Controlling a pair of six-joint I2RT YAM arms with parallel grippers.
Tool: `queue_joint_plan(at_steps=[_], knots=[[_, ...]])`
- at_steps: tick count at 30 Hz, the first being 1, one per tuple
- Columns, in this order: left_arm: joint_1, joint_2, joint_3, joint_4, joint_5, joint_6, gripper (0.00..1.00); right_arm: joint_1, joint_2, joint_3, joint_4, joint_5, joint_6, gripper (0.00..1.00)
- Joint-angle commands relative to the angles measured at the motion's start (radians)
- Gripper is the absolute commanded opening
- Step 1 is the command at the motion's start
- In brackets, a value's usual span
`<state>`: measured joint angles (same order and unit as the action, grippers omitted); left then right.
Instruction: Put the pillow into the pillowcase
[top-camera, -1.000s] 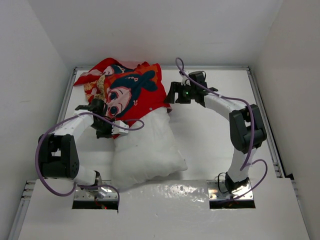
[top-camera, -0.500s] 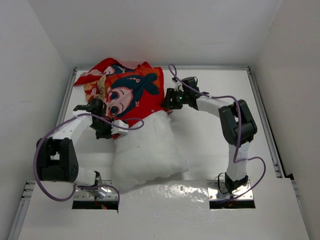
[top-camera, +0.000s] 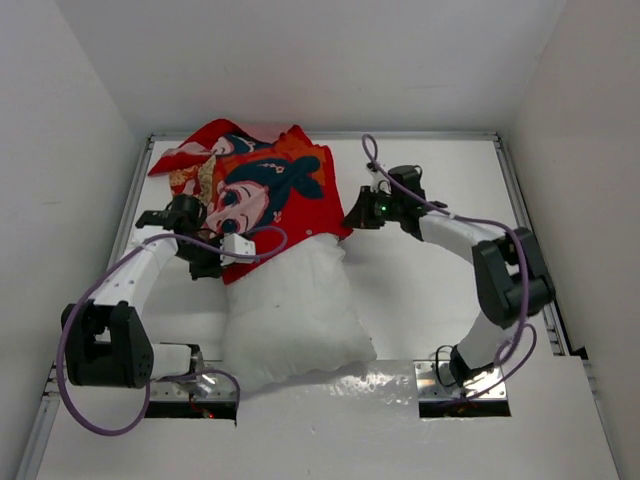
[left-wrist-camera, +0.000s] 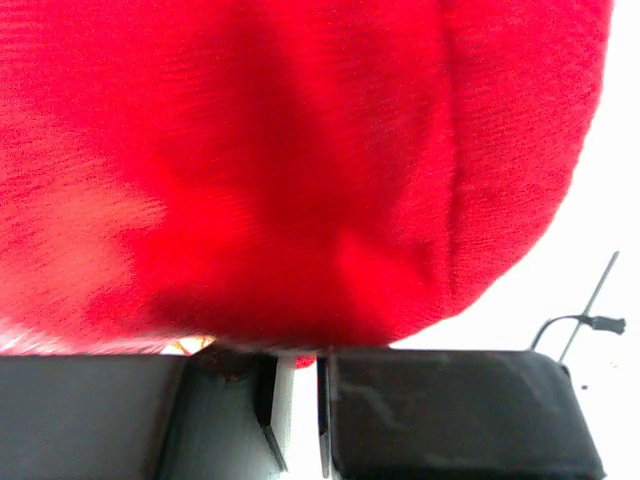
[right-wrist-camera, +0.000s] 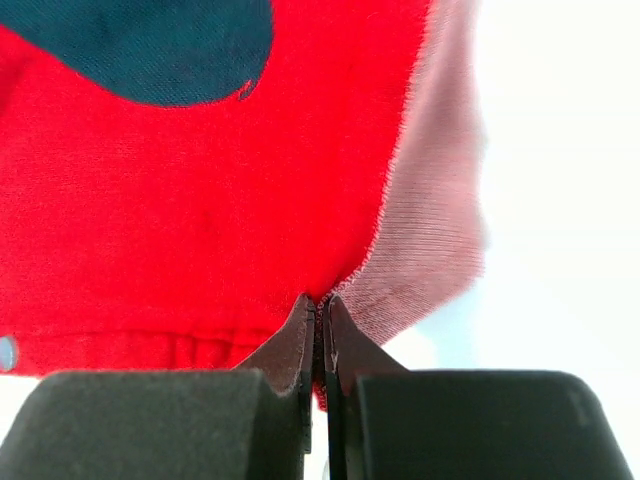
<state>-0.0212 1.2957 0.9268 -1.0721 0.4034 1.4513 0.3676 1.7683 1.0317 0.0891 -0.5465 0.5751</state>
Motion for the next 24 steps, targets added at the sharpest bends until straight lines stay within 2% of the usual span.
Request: queue_joint_plan(at_steps=[1, 6, 9, 12, 13, 15, 16, 18, 19, 23, 24], knots=[[0.009, -0.07, 0.096, -0.049, 0.126, -0.087, 0.0, -0.021, -0.171, -0.062, 0.006, 0.115, 0.008, 0.0], [0.009, -0.062, 0.222, -0.043, 0.195, -0.195, 0.0, -0.021, -0.315, -0.004, -0.063, 0.187, -0.006, 0.0], [0.009, -0.035, 0.37, -0.042, 0.254, -0.311, 0.0, -0.022, -0.398, 0.051, -0.078, 0.227, 0.014, 0.0], [0.02, 0.026, 0.607, 0.004, 0.371, -0.546, 0.0, -0.03, -0.458, 0.12, -0.051, 0.266, 0.061, 0.0], [0.036, 0.074, 0.739, 0.052, 0.44, -0.686, 0.0, -0.038, -0.467, 0.146, -0.039, 0.276, 0.074, 0.0], [0.07, 0.125, 0.861, 0.122, 0.482, -0.84, 0.0, -0.067, -0.458, 0.241, -0.028, 0.284, 0.127, 0.0], [0.107, 0.178, 0.967, 0.211, 0.5, -0.982, 0.0, -0.129, -0.449, 0.266, 0.013, 0.272, 0.162, 0.0], [0.148, 0.23, 1.096, 0.311, 0.518, -1.112, 0.0, -0.25, -0.391, 0.351, 0.059, 0.223, 0.32, 0.0], [0.193, 0.293, 1.138, 0.395, 0.535, -1.222, 0.0, -0.28, -0.367, 0.376, 0.113, 0.214, 0.359, 0.0], [0.234, 0.442, 1.343, 0.523, 0.578, -1.482, 0.0, -0.32, -0.27, 0.522, 0.084, 0.225, 0.455, 0.0], [0.234, 0.442, 1.342, 0.59, 0.583, -1.566, 0.0, -0.32, -0.264, 0.536, 0.096, 0.205, 0.483, 0.0]])
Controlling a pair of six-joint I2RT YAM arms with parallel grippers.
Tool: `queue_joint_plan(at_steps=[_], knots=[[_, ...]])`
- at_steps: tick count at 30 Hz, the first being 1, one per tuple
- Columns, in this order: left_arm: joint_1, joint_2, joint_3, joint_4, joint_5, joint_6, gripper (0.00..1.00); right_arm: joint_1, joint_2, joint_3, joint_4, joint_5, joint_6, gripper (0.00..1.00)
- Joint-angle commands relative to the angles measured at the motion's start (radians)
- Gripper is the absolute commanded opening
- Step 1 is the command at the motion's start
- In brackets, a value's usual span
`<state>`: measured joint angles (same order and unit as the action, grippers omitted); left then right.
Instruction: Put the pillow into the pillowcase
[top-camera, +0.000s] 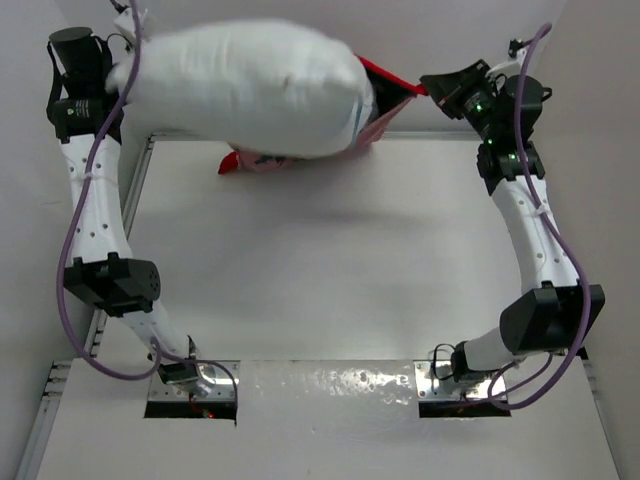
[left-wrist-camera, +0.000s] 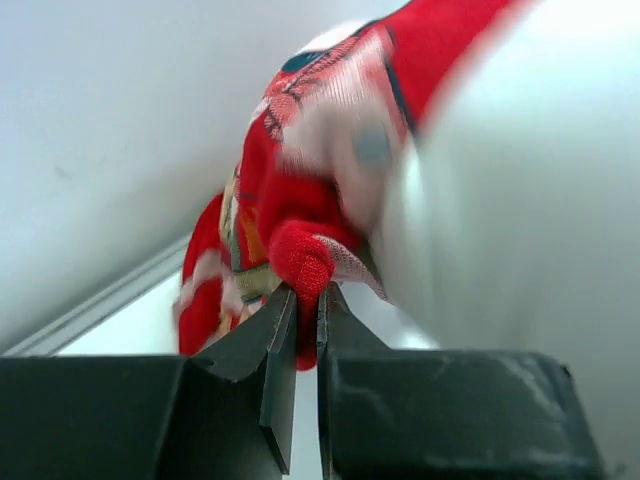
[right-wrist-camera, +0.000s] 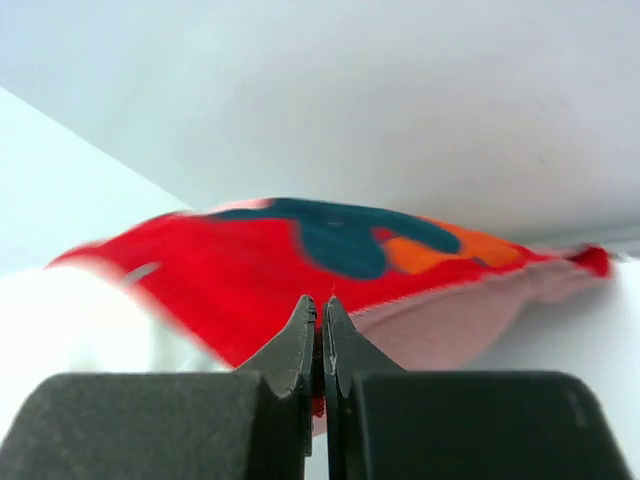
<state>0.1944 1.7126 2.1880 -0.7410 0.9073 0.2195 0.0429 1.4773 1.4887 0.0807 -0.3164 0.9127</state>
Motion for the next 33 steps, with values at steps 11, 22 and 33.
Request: queue_joint_plan(at_steps=[11, 22, 33], knots=[[0.045, 0.07, 0.297, 0.911, 0.018, -1.066, 0.0, 0.006, 0.17, 0.849, -0.147, 0.098, 0.216, 0.0], [0.06, 0.059, 0.368, 1.023, -0.03, -0.91, 0.0, 0.006, 0.172, 0.961, -0.309, 0.175, 0.051, 0.0], [0.043, -0.033, 0.373, 1.052, -0.052, -0.755, 0.0, 0.032, 0.186, 1.066, -0.45, 0.157, -0.038, 0.0]])
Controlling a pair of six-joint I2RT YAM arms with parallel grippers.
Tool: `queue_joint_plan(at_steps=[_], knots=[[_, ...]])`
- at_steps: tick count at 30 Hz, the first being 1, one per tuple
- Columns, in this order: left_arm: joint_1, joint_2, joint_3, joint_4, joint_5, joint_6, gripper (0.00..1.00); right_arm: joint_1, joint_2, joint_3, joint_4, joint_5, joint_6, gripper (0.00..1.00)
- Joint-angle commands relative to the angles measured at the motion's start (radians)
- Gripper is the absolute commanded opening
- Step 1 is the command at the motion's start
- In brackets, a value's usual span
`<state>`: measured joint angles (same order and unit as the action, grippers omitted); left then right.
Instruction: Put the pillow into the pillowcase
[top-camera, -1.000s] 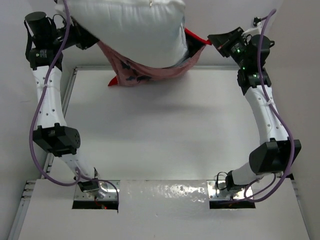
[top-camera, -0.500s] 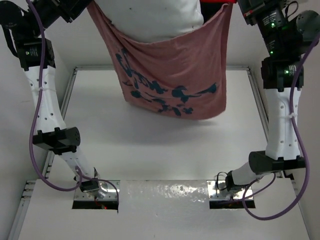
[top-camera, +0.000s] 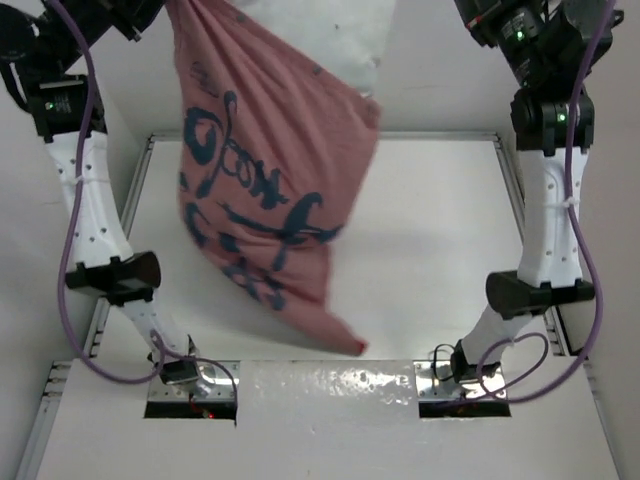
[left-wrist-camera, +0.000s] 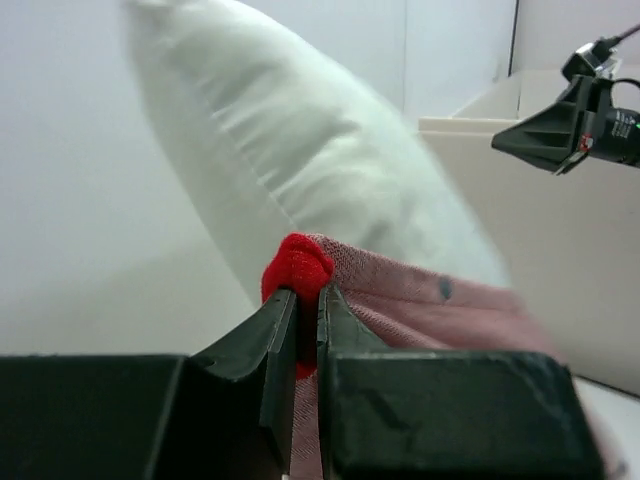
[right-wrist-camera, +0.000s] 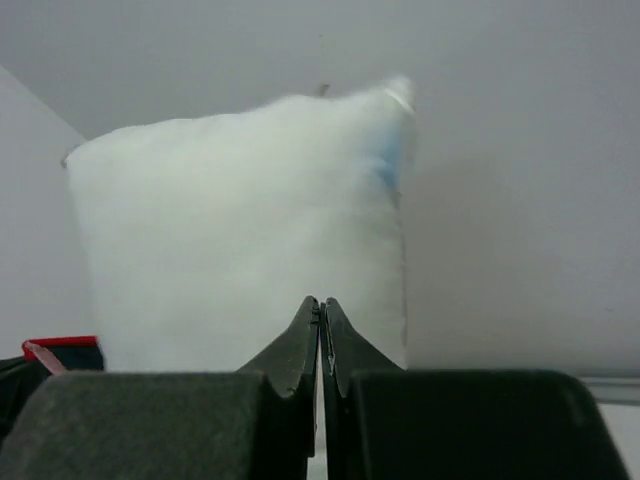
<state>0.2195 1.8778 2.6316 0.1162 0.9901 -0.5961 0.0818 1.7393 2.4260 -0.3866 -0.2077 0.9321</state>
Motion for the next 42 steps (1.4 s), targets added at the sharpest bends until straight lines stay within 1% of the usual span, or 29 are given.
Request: queue_joint_plan(at_steps=[1, 2, 3, 4, 5, 6, 7, 8, 10, 11, 12, 14, 16, 18, 19, 20, 22, 23, 25, 26, 27, 28, 31, 32, 34, 38, 39, 41, 42], knots=[[0.017, -0.235, -0.159, 0.203, -0.089, 0.049, 0.0, -0.007, -0.242, -0.03, 0.069, 0.045, -0.071, 0.0], [0.011, -0.262, -0.235, 0.132, -0.043, 0.082, 0.0, -0.007, -0.345, -0.472, 0.154, 0.056, -0.069, 0.0], [-0.011, -0.31, -0.359, -0.109, -0.03, 0.255, 0.0, -0.007, -0.435, -0.663, 0.33, 0.083, -0.023, 0.0], [-0.017, -0.339, -0.439, -0.177, -0.05, 0.324, 0.0, -0.007, -0.508, -0.796, 0.35, 0.083, -0.009, 0.0], [-0.019, -0.37, -0.599, -0.167, -0.059, 0.343, 0.0, -0.008, -0.495, -0.824, 0.322, 0.109, -0.024, 0.0], [-0.019, -0.396, -0.629, -0.074, -0.044, 0.316, 0.0, -0.008, -0.462, -0.774, 0.245, 0.081, -0.045, 0.0], [-0.023, -0.391, -0.619, -0.041, -0.016, 0.297, 0.0, -0.007, -0.421, -0.698, 0.209, 0.05, -0.064, 0.0], [-0.058, -0.359, -0.526, -0.033, 0.01, 0.289, 0.0, 0.002, -0.323, -0.539, 0.13, -0.023, -0.084, 0.0], [-0.11, -0.33, -0.425, -0.122, 0.012, 0.359, 0.0, 0.056, -0.233, -0.402, 0.011, -0.039, -0.149, 0.0], [-0.136, -0.325, -0.395, -0.183, 0.013, 0.396, 0.0, 0.146, -0.18, -0.348, -0.041, -0.027, -0.244, 0.0], [-0.169, -0.336, -0.409, -0.226, 0.019, 0.453, 0.0, 0.189, -0.17, -0.361, -0.093, 0.006, -0.284, 0.0], [-0.18, -0.367, -0.482, -0.236, 0.019, 0.479, 0.0, 0.296, -0.165, -0.466, -0.081, 0.034, -0.369, 0.0], [-0.181, -0.371, -0.498, -0.262, 0.012, 0.51, 0.0, 0.338, -0.162, -0.517, -0.046, 0.068, -0.395, 0.02], [-0.183, -0.368, -0.478, -0.276, 0.013, 0.525, 0.0, 0.357, -0.153, -0.562, -0.032, 0.065, -0.404, 0.09], [-0.183, -0.368, -0.469, -0.276, 0.012, 0.53, 0.0, 0.357, -0.15, -0.596, -0.035, 0.057, -0.406, 0.13], [-0.183, -0.367, -0.45, -0.276, 0.009, 0.533, 0.0, 0.358, -0.15, -0.62, -0.041, 0.059, -0.424, 0.27], [-0.183, -0.362, -0.427, -0.282, -0.002, 0.533, 0.0, 0.357, -0.164, -0.727, -0.046, 0.036, -0.456, 0.45], [-0.183, -0.359, -0.408, -0.28, 0.005, 0.53, 0.0, 0.357, -0.173, -0.78, -0.037, 0.015, -0.499, 0.68], [-0.183, -0.352, -0.38, -0.25, 0.024, 0.495, 0.0, 0.357, -0.214, -0.943, 0.03, -0.037, -0.545, 0.85], [-0.183, -0.35, -0.374, -0.215, 0.057, 0.472, 0.0, 0.355, -0.249, -1.044, 0.088, -0.039, -0.553, 0.99], [-0.183, -0.351, -0.374, -0.193, 0.073, 0.46, 0.0, 0.354, -0.25, -1.045, 0.118, -0.033, -0.555, 0.99], [-0.183, -0.356, -0.377, -0.172, 0.09, 0.443, 0.0, 0.336, -0.295, -1.141, 0.155, -0.027, -0.544, 0.99], [-0.183, -0.367, -0.384, -0.133, 0.127, 0.414, 0.0, 0.241, -0.408, -1.339, 0.371, -0.123, -0.439, 0.99], [-0.183, -0.37, -0.389, -0.095, 0.13, 0.414, 0.0, 0.211, -0.438, -1.393, 0.506, -0.171, -0.399, 0.99], [-0.183, -0.373, -0.398, -0.086, 0.121, 0.412, 0.0, 0.15, -0.524, -1.525, 0.622, -0.188, -0.359, 0.99], [-0.183, -0.361, -0.41, 0.031, 0.099, 0.317, 0.0, 0.147, -0.564, -1.611, 0.569, -0.249, -0.501, 0.92], [-0.183, -0.355, -0.403, 0.057, 0.09, 0.297, 0.0, 0.147, -0.555, -1.633, 0.562, -0.312, -0.524, 0.83], [-0.183, -0.316, -0.305, 0.083, 0.064, 0.25, 0.0, 0.15, -0.509, -1.686, 0.616, -0.35, -0.538, 0.77], [-0.183, -0.289, -0.276, 0.086, 0.059, 0.239, 0.0, 0.154, -0.489, -1.712, 0.664, -0.363, -0.53, 0.78]])
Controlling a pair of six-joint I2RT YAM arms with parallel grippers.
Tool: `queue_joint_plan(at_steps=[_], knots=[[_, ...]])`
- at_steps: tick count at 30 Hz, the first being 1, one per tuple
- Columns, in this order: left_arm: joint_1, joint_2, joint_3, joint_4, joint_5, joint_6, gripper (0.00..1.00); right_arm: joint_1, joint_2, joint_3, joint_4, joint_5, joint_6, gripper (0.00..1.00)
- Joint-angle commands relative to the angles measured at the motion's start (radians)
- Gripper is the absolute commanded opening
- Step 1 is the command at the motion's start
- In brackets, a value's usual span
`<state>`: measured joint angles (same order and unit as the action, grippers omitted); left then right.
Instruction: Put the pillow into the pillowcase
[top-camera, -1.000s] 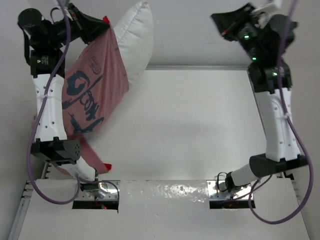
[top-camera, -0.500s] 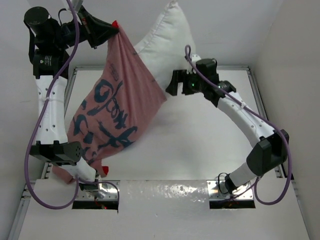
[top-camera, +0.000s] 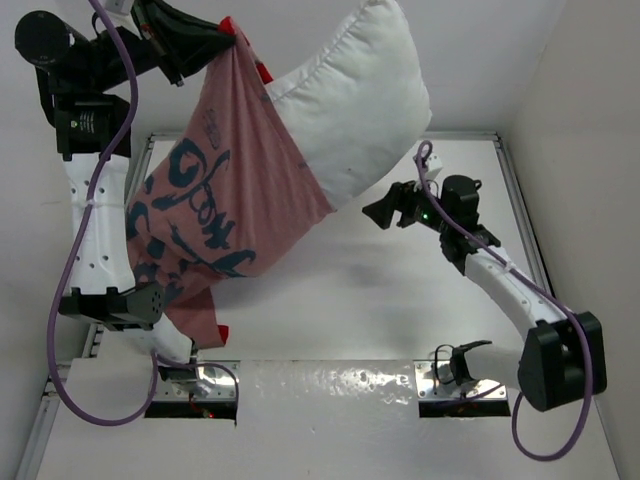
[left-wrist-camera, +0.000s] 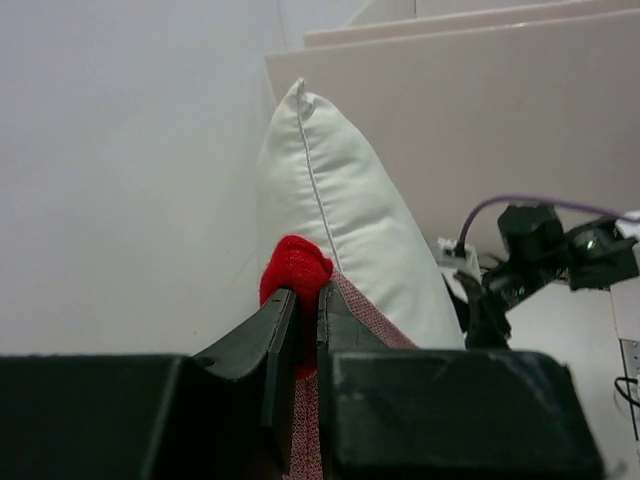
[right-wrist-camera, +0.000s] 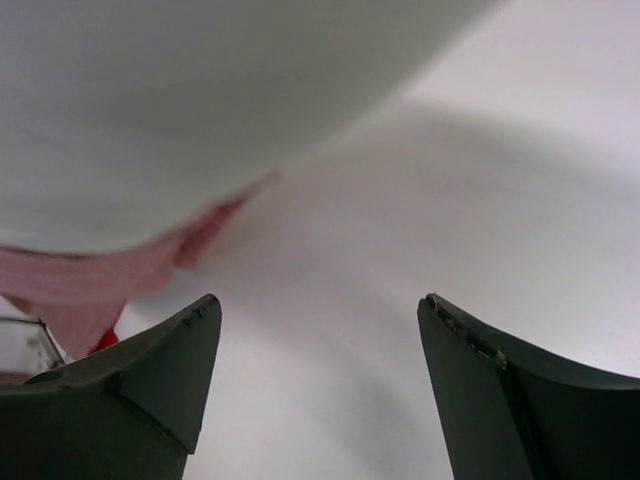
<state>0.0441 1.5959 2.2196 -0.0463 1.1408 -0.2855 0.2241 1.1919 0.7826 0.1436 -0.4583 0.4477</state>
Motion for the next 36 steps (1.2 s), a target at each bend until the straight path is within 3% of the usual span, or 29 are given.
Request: queue_joint_plan(at_steps=[1, 2, 3, 7, 17, 23, 24, 27, 36], knots=[[-0.006, 0.004, 0.161, 0.259, -0.102, -0.095, 0.0, 0.014, 0.101, -0.095, 0.272, -0.121, -0.034, 0.79], [-0.007, 0.01, 0.173, 0.281, -0.105, -0.112, 0.0, 0.018, 0.127, -0.138, 0.365, -0.141, -0.018, 0.8], [-0.006, 0.01, 0.181, 0.331, -0.111, -0.147, 0.0, 0.027, 0.153, -0.158, 0.56, -0.195, 0.018, 0.8], [-0.007, 0.016, 0.21, 0.364, -0.133, -0.179, 0.0, 0.075, 0.232, -0.177, 0.814, -0.226, -0.062, 0.83], [-0.007, -0.048, 0.137, 0.276, -0.135, -0.146, 0.0, 0.129, 0.437, 0.099, 0.991, -0.325, -0.012, 0.86], [-0.007, -0.053, 0.135, 0.29, -0.131, -0.153, 0.0, 0.094, 0.653, 0.205, 1.232, -0.435, 0.227, 0.86], [-0.007, -0.051, 0.137, 0.299, -0.134, -0.164, 0.0, 0.086, 0.693, 0.21, 1.36, -0.448, 0.273, 0.86], [-0.007, -0.039, 0.144, 0.335, -0.145, -0.188, 0.0, 0.052, 0.754, 0.254, 1.54, -0.503, 0.443, 0.87], [-0.007, -0.024, 0.154, 0.306, -0.15, -0.185, 0.0, 0.07, 0.911, 0.458, 1.538, -0.553, 0.506, 0.91]])
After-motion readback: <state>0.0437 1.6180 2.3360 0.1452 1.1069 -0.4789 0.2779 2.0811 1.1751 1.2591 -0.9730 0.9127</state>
